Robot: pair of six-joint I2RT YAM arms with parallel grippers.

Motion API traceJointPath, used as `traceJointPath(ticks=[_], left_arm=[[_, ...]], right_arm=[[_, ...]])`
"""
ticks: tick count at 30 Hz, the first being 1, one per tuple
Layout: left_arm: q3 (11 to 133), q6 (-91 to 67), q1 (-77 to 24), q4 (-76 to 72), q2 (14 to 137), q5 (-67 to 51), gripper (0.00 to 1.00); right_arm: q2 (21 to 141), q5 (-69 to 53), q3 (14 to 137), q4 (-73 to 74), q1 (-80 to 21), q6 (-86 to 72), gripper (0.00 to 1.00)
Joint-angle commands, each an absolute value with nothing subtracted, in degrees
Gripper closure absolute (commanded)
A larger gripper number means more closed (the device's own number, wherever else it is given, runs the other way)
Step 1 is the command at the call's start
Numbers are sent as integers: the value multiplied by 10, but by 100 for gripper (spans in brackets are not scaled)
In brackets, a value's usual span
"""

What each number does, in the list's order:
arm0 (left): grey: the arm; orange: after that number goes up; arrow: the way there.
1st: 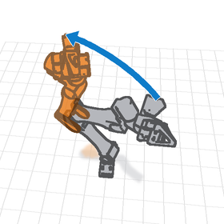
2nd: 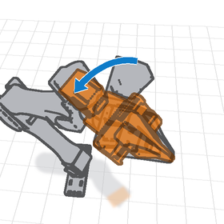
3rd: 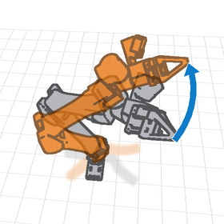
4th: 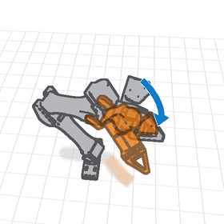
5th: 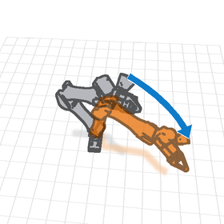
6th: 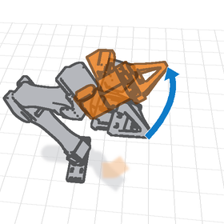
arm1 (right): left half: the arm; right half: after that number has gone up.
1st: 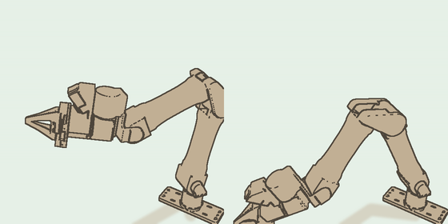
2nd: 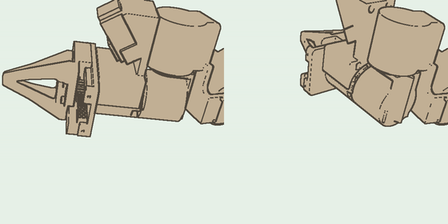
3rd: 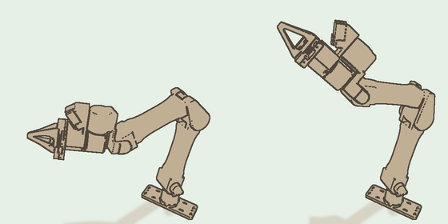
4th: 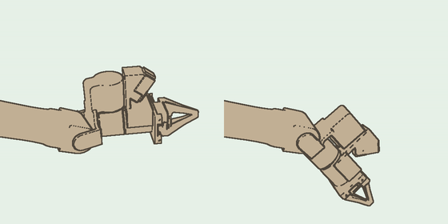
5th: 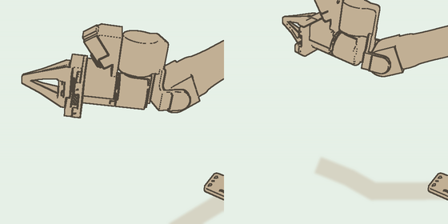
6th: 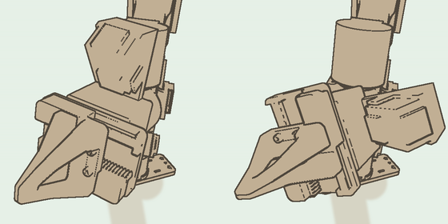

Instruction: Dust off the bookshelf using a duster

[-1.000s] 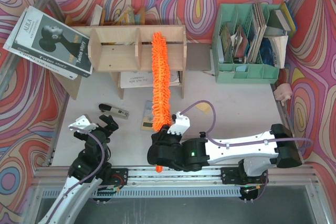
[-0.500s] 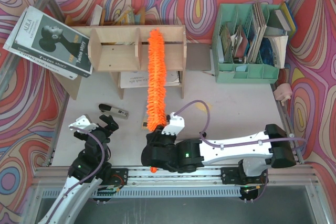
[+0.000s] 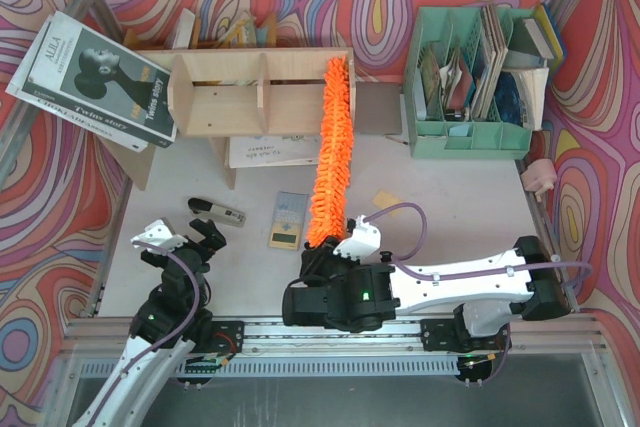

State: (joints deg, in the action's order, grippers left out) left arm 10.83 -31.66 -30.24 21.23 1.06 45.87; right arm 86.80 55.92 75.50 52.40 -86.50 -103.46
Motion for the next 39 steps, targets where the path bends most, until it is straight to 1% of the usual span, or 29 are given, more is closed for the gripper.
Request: traceJointPath(ticks=[1,5,10,14,18,25,30,36,39], left_arm=[[100,-307,-303,200,3,455,2],[100,-307,-303,200,4,455,2],[100,-307,-303,200,3,455,2],[100,-307,-303,200,3,455,2],[100,-307,-303,201,3,455,2],[101,-308,-303,202,3,455,2],[101,-308,-303,202,4,456,2],[101,-308,-303,203,3,456,2],[101,-308,-303,203,3,455,2]], right_arm=[[861,659,791,605,-874,-1091,100],[847,661,778,602,-880,-1097,100],[862,613,740,587,-880,-1120,100],[887,580,733,576,-880,-1124,100],[882,598,747,568,-880,-1099,100],[817,667,768,478,-880,-944,100],[783,654,711,363,-881,-859,100],[844,591,703,448,-880,-977,100],[860,572,695,426,-879,-969,100]])
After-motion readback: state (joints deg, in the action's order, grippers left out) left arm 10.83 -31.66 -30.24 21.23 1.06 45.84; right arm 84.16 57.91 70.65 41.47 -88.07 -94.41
